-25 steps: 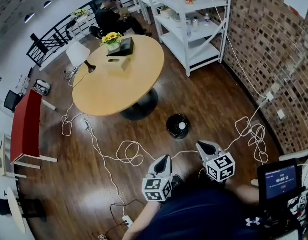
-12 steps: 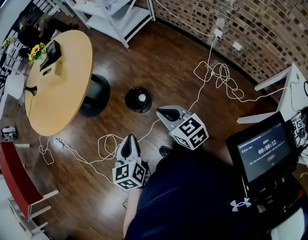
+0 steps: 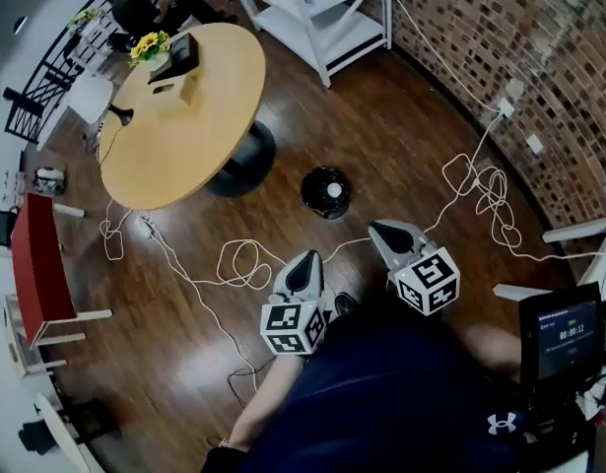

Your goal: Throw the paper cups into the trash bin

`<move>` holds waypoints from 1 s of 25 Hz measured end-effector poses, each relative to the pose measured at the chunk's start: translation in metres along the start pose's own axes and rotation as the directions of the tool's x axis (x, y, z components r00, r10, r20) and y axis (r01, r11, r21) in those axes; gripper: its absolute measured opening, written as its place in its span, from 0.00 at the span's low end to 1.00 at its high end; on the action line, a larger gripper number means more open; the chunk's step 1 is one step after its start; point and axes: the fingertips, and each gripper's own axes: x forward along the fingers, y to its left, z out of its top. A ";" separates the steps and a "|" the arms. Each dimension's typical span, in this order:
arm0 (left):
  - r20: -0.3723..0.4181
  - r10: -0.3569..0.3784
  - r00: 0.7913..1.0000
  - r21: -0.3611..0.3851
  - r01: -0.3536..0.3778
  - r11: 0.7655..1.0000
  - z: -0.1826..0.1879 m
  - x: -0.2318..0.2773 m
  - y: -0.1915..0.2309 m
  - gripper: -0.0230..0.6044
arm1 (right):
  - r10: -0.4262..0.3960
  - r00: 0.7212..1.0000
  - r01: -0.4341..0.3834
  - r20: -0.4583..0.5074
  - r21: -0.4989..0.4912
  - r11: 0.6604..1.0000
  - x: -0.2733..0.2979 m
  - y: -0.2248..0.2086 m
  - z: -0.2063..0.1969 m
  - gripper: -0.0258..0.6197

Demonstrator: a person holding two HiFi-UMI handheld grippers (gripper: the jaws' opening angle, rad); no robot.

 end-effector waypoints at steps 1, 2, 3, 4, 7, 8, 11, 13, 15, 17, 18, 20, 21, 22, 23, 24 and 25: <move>-0.004 0.000 1.000 -0.001 0.000 1.000 0.001 0.000 0.003 0.04 | 0.001 1.000 -0.001 -0.005 0.002 1.000 0.002 0.001 0.000 0.05; -0.009 0.000 1.000 -0.005 0.000 1.000 0.001 -0.001 0.006 0.04 | 0.002 1.000 -0.002 -0.009 0.007 1.000 0.005 0.004 0.000 0.05; -0.012 0.002 1.000 -0.011 -0.002 1.000 0.001 -0.002 0.010 0.04 | 0.004 1.000 -0.004 -0.015 0.011 1.000 0.009 0.006 0.000 0.05; -0.014 0.005 1.000 -0.017 -0.005 1.000 0.000 -0.004 0.014 0.04 | 0.008 1.000 -0.008 -0.020 0.013 1.000 0.012 0.009 0.000 0.05; -0.016 0.015 1.000 -0.033 -0.016 0.999 -0.002 -0.008 0.021 0.04 | 0.024 0.999 -0.023 -0.034 0.010 1.000 0.020 0.014 0.000 0.05; -0.015 0.019 1.000 -0.037 -0.019 0.999 -0.003 -0.007 0.023 0.04 | 0.030 0.999 -0.029 -0.038 0.007 1.000 0.023 0.015 0.000 0.05; -0.014 0.028 1.000 -0.050 -0.028 0.998 -0.005 -0.006 0.028 0.04 | 0.043 0.998 -0.043 -0.047 -0.001 0.999 0.029 0.016 -0.001 0.05; -0.016 0.033 0.999 -0.054 -0.034 0.998 -0.006 -0.007 0.030 0.04 | 0.047 0.998 -0.047 -0.049 -0.006 0.999 0.031 0.017 -0.001 0.05; -0.015 0.038 0.999 -0.055 -0.039 0.998 -0.005 -0.006 0.032 0.04 | 0.050 0.998 -0.051 -0.048 -0.010 0.999 0.033 0.017 0.000 0.05; -0.014 0.039 0.999 -0.057 -0.039 0.998 -0.005 -0.004 0.033 0.04 | 0.052 0.997 -0.053 -0.050 -0.011 0.999 0.034 0.017 0.000 0.05; -0.015 0.038 0.999 -0.059 -0.039 0.998 -0.006 -0.004 0.033 0.04 | 0.052 0.997 -0.052 -0.052 -0.010 0.999 0.034 0.016 -0.001 0.05; -0.022 0.036 0.999 -0.063 -0.037 0.997 -0.010 -0.004 0.030 0.04 | 0.050 0.997 -0.051 -0.060 -0.008 0.999 0.031 0.016 -0.004 0.05; -0.026 0.035 0.999 -0.065 -0.036 0.997 -0.012 -0.005 0.028 0.04 | 0.050 0.997 -0.051 -0.064 -0.007 0.999 0.030 0.016 -0.006 0.05; -0.030 0.034 0.999 -0.067 -0.036 0.997 -0.014 -0.005 0.027 0.04 | 0.050 0.997 -0.051 -0.067 -0.006 0.999 0.028 0.016 -0.007 0.05; -0.034 0.033 0.999 -0.068 -0.036 0.997 -0.015 -0.006 0.026 0.04 | 0.051 0.996 -0.051 -0.068 -0.006 0.999 0.027 0.016 -0.008 0.05; -0.036 0.033 0.999 -0.069 -0.035 0.997 -0.016 -0.006 0.025 0.04 | 0.051 0.996 -0.051 -0.068 -0.006 0.999 0.026 0.016 -0.008 0.05; -0.038 0.032 0.999 -0.069 -0.035 0.997 -0.016 -0.007 0.024 0.04 | 0.051 0.996 -0.052 -0.068 -0.005 0.999 0.025 0.016 -0.008 0.05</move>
